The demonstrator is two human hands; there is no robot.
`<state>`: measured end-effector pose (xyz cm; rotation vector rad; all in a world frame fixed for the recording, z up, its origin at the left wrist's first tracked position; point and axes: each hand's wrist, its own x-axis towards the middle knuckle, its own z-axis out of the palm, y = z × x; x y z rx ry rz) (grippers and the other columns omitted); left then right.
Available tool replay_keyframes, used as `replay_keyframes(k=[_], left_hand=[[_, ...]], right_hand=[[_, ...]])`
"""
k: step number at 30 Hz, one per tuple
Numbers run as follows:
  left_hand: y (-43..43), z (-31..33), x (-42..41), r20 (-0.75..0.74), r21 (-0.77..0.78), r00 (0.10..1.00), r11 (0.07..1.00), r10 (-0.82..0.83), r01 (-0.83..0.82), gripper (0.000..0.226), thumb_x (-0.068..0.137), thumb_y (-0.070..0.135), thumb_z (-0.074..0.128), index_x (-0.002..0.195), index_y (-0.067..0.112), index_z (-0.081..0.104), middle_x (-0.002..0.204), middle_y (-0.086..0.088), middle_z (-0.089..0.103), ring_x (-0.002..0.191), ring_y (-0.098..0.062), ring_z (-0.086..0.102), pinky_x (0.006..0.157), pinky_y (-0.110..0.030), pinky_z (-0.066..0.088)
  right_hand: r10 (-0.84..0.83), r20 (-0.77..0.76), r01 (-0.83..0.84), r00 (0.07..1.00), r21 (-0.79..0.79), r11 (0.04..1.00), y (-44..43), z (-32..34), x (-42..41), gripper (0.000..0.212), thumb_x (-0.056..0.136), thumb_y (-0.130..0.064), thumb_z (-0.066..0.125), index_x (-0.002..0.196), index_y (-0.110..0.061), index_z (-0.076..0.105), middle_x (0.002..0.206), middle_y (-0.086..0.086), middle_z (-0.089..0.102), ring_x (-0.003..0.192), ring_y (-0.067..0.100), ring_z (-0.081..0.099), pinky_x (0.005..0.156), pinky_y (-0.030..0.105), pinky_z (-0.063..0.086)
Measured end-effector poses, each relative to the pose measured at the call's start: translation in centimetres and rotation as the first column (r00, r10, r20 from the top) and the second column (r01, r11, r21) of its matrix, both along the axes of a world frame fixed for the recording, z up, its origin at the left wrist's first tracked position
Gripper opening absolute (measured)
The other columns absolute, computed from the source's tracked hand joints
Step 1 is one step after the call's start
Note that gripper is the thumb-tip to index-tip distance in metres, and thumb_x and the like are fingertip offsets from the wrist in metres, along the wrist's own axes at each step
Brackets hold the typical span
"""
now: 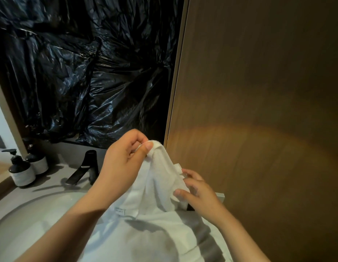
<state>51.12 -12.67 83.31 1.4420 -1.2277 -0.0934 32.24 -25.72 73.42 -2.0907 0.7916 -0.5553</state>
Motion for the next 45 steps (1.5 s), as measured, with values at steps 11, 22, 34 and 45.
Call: replay_keyframes(k=[11,22,34,45], left_hand=[[-0.9,5.4,0.5,-0.030,-0.154,0.999,0.987,0.045,-0.049,0.011,0.094,0.025,0.058,0.083,0.022,0.059,0.069,0.005,0.070,0.070,-0.015,0.066,0.067,-0.021,0.048],[-1.5,13.7,0.5,-0.028,-0.408,0.997,0.910,0.067,-0.072,0.011,0.093,0.025,0.062,0.088,0.016,0.060,0.077,0.000,0.068,0.071,-0.008,0.063,0.060,-0.015,0.046],[-5.2,-3.8,0.2,-0.039,0.226,0.999,0.974,0.025,-0.016,0.016,0.091,0.026,0.062,0.080,0.015,0.062,0.067,0.000,0.064,0.062,-0.010,0.061,0.055,-0.012,0.043],[-2.2,-12.7,-1.2,0.221,0.117,0.975,0.993,0.002,-0.029,0.027,0.075,0.015,0.081,0.097,0.017,0.065,0.103,0.008,0.055,0.089,-0.003,0.050,0.069,-0.007,0.044]], right_hand=[[-0.209,0.420,0.308,0.883,-0.185,0.933,-1.6,10.2,-1.7,0.035,0.098,-0.035,0.049,0.073,-0.013,0.061,0.065,-0.005,0.059,0.059,0.009,0.052,0.053,0.013,0.039],[-0.119,0.651,0.449,0.749,-0.367,0.815,-1.0,23.8,-0.4,0.033,0.102,-0.033,0.047,0.081,-0.015,0.063,0.071,0.000,0.061,0.065,0.017,0.055,0.057,0.031,0.042],[-0.490,-0.116,0.396,0.864,-0.445,0.804,-3.0,6.5,-5.5,0.048,0.098,-0.038,0.052,0.057,-0.018,0.040,0.053,-0.005,0.040,0.057,0.020,0.040,0.054,0.036,0.025],[-0.593,-0.170,0.521,0.787,-0.331,0.786,0.0,-3.3,-7.9,0.033,0.098,-0.034,0.054,0.128,-0.020,0.057,0.122,-0.002,0.060,0.108,0.017,0.058,0.089,0.031,0.050]])
